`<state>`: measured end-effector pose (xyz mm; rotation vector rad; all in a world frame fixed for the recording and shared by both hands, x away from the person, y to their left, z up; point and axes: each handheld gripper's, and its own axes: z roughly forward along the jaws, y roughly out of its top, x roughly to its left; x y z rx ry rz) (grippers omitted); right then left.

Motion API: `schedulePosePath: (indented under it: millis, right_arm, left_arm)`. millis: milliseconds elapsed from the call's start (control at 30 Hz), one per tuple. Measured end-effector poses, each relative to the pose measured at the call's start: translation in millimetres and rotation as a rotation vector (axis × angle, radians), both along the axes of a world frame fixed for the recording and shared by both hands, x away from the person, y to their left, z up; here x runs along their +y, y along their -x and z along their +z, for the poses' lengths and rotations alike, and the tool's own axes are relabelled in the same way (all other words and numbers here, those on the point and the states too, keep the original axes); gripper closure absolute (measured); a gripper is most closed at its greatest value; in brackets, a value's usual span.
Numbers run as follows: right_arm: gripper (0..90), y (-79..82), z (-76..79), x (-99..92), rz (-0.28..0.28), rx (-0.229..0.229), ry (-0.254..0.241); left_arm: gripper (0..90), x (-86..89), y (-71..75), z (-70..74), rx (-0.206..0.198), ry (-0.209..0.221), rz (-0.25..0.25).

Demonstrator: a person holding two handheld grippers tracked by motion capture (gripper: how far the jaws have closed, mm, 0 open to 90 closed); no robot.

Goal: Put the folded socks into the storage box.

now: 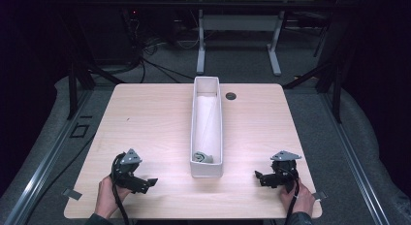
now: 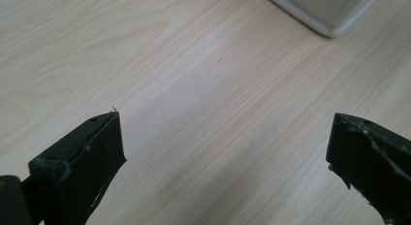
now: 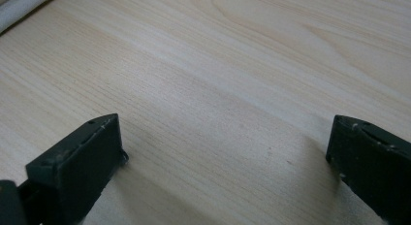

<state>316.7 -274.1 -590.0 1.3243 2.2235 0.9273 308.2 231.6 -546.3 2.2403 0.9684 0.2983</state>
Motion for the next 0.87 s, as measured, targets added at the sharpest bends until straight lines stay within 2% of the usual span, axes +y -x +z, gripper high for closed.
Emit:
schedulePosePath:
  millis: [233, 300, 333, 433, 533, 867]
  right_arm:
    - [0.0, 0.0, 0.0, 0.0, 0.0, 0.0, 0.0]
    - [0.0, 0.0, 0.0, 0.0, 0.0, 0.0, 0.0]
    - [0.0, 0.0, 0.0, 0.0, 0.0, 0.0, 0.0]
    - [0.0, 0.0, 0.0, 0.0, 0.0, 0.0, 0.0]
    - [0.0, 0.0, 0.0, 0.0, 0.0, 0.0, 0.0]
    - [0.0, 0.1, -0.1, 0.1, 0.0, -0.001, 0.0]
  left_arm:
    - [0.0, 10.2, -2.4, -26.9, 0.021, -0.012, 0.037]
    - [0.0, 12.1, -2.9, -33.6, 0.011, -0.034, 0.056]
    - [0.0, 13.1, -2.9, -36.6, 0.006, -0.031, 0.069]
    - [0.0, 16.8, -2.3, -41.4, -0.044, -0.029, 0.105]
    - [0.0, 21.7, -2.5, -45.6, -0.084, 0.004, 0.122]
    - [0.0, 22.4, -4.1, -45.7, -0.083, 0.006, 0.123]
